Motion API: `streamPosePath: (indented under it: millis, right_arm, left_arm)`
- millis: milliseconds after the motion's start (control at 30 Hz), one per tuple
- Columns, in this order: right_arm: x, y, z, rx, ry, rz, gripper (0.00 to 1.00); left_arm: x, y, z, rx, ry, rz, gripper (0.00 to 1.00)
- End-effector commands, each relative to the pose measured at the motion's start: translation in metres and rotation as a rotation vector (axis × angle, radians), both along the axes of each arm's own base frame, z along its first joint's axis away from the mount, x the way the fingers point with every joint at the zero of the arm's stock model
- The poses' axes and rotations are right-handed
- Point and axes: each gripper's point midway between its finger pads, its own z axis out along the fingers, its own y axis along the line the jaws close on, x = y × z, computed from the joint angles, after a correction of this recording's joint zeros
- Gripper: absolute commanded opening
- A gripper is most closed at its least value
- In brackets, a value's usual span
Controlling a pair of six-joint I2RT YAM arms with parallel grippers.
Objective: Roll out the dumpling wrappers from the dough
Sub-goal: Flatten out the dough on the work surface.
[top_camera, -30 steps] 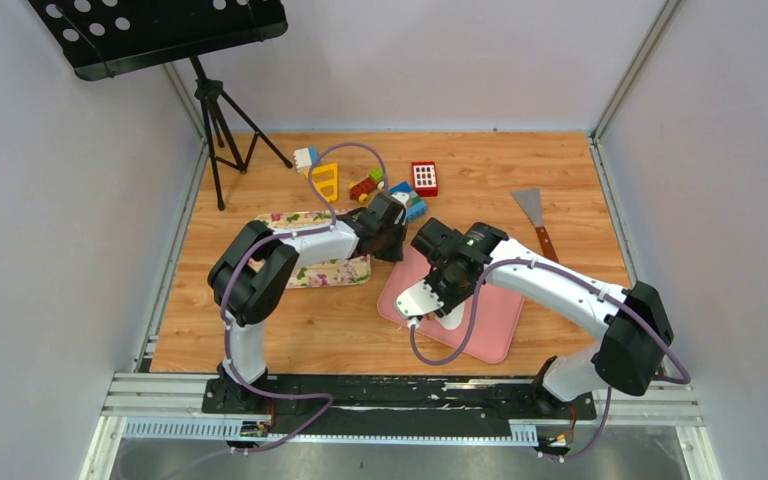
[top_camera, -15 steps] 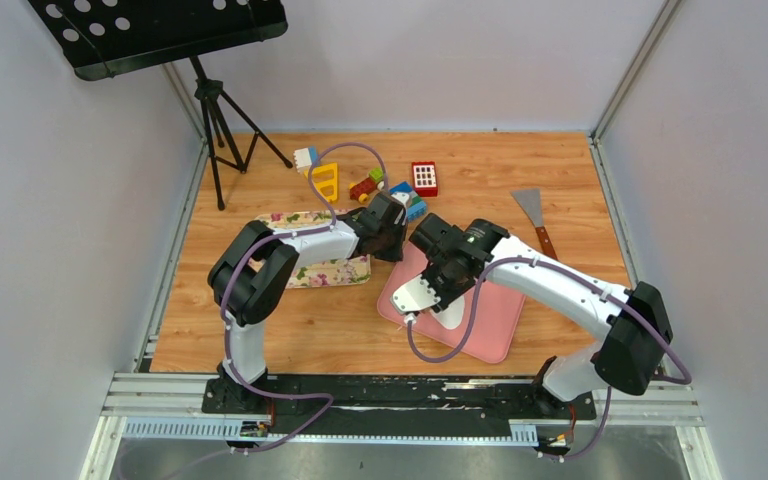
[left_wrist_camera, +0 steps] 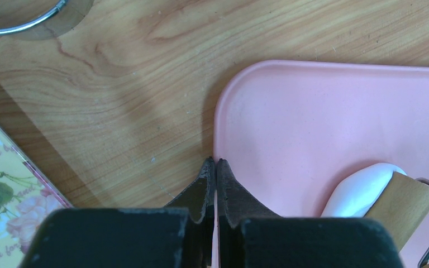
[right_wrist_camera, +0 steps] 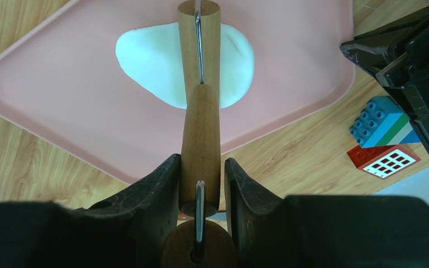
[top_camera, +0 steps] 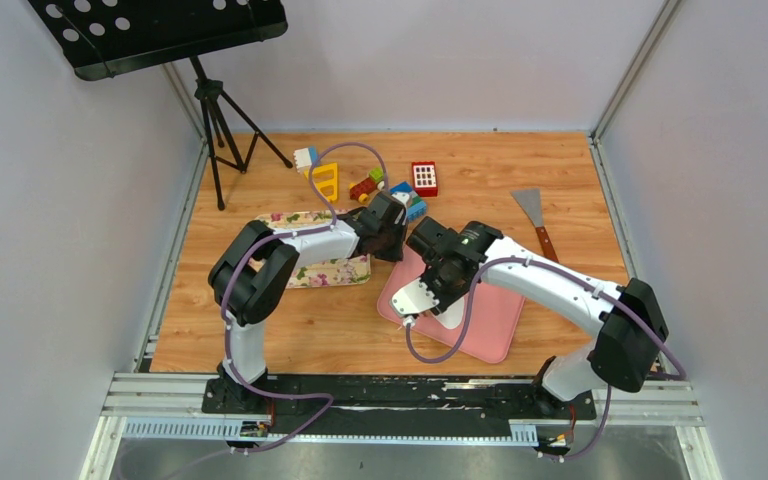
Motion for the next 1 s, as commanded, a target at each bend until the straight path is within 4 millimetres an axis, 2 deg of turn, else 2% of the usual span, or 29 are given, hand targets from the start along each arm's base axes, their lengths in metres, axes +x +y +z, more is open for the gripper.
streamPosePath:
  millis: [0, 167, 667, 967]
  right_arm:
    - [0.006, 0.01, -0.013, 0.011, 0.0, 0.007, 0.0]
    - [0.0, 0.008, -0.016, 0.001, 0.021, 0.015, 0.0]
    - [-0.042, -0.027, -0.022, -0.107, 0.096, 0.014, 0.0]
    - [-0.052, -0.04, -0.02, -0.148, 0.1, 0.006, 0.0]
  left_arm:
    - [-0.01, 0.008, -0.029, 0.064, 0.061, -0.01, 0.0]
    - [-0.01, 0.009, -0.028, 0.066, 0.06, -0.01, 0.0]
    - [-0.008, 0.01, -0.028, 0.07, 0.058, -0.005, 0.0]
    - [-0.007, 0.01, -0.027, 0.072, 0.053, -0.002, 0.0]
